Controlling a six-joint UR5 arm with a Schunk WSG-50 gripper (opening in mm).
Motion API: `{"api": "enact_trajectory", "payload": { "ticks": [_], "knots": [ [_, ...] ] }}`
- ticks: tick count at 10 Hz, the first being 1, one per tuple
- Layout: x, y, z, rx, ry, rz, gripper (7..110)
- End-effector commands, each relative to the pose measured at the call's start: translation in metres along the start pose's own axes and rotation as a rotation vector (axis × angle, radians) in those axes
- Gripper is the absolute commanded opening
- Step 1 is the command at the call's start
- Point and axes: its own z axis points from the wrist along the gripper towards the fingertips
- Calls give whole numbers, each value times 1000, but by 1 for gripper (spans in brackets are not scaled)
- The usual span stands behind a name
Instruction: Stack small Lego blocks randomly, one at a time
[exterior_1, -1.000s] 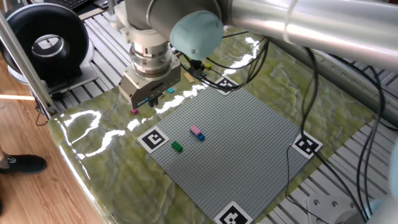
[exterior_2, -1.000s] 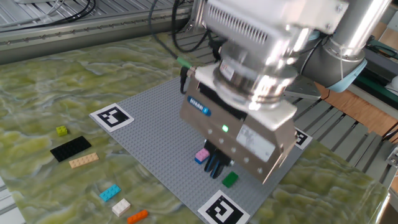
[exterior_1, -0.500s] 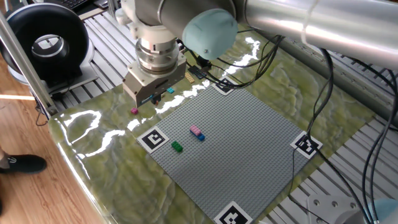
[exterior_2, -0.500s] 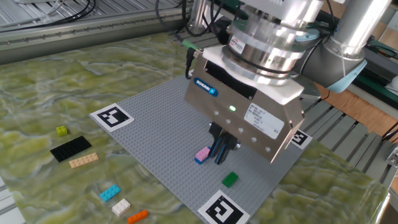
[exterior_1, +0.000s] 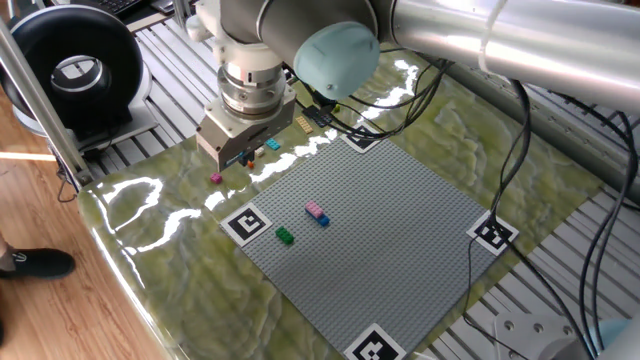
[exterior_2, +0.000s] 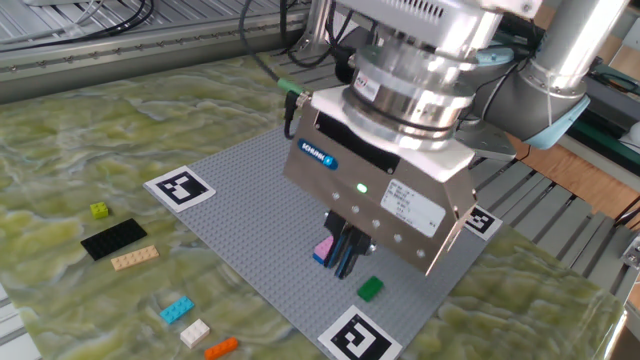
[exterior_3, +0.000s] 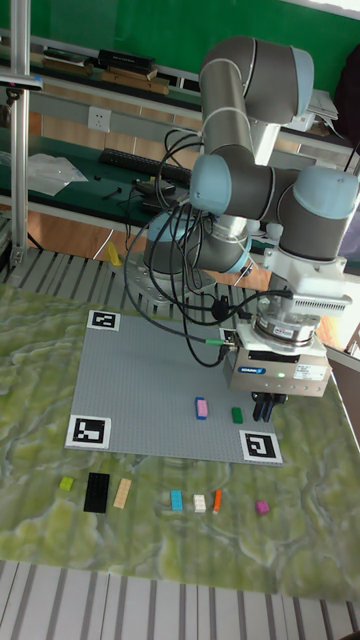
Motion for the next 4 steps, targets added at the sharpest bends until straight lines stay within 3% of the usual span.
{"api": "enact_trajectory", "payload": {
  "ticks": [1,4],
  "knots": [
    [-8,9,7,-17,-1,6,7],
    [-11,15,10,-17,1,11,7]
  ]
}}
